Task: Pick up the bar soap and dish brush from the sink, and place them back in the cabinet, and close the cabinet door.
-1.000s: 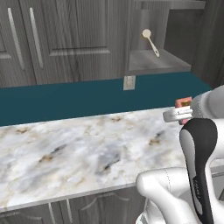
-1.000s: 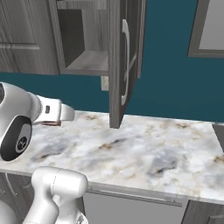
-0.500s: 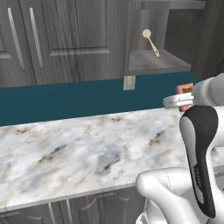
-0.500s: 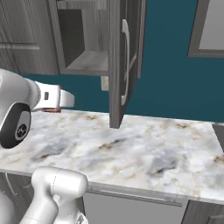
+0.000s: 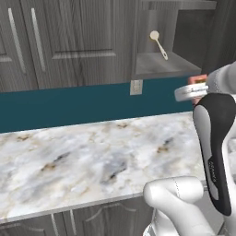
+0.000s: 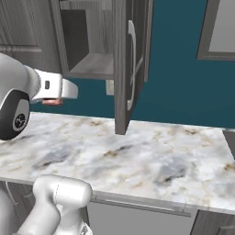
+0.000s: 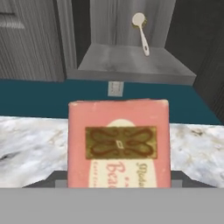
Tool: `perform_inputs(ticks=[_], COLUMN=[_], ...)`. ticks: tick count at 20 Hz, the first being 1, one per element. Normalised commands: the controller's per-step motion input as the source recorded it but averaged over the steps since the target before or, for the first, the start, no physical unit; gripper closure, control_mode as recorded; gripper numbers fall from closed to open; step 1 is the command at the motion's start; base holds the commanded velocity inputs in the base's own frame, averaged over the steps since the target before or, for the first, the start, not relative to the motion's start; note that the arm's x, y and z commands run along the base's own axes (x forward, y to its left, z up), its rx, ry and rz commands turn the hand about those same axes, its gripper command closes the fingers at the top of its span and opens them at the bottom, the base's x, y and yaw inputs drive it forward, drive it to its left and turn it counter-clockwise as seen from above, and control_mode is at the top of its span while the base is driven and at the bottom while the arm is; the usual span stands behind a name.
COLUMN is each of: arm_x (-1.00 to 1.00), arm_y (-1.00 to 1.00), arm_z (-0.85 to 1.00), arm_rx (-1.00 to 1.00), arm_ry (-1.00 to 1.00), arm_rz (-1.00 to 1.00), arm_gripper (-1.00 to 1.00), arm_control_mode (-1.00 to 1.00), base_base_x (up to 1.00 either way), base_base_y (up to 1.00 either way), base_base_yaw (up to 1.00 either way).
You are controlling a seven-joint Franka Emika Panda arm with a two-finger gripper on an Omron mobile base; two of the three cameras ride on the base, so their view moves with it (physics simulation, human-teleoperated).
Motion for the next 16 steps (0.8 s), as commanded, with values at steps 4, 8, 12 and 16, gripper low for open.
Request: perform_inputs(ticks=[4, 8, 12, 16], arm_x=[0.11, 0.2, 0.24, 0.32], arm_y=[-0.09, -0.03, 0.0, 0.0], arm_z=[0.12, 0.05, 0.15, 0.2], arm_rx=[0.0, 0.0, 0.0, 0.0], arm_ry=[-0.1, -0.15, -0.14, -0.09], arm_rz=[0.0, 0.0, 0.0, 0.0], arm_gripper=[1.0, 1.0, 1.0, 1.0], arm_control_mode=[-1.0, -1.0, -1.0, -1.0], base_base_x=[0.0, 0.0, 0.0, 0.0], base_base_y=[0.0, 0.0, 0.0, 0.0], base_base_yaw=[0.0, 0.0, 0.0, 0.0])
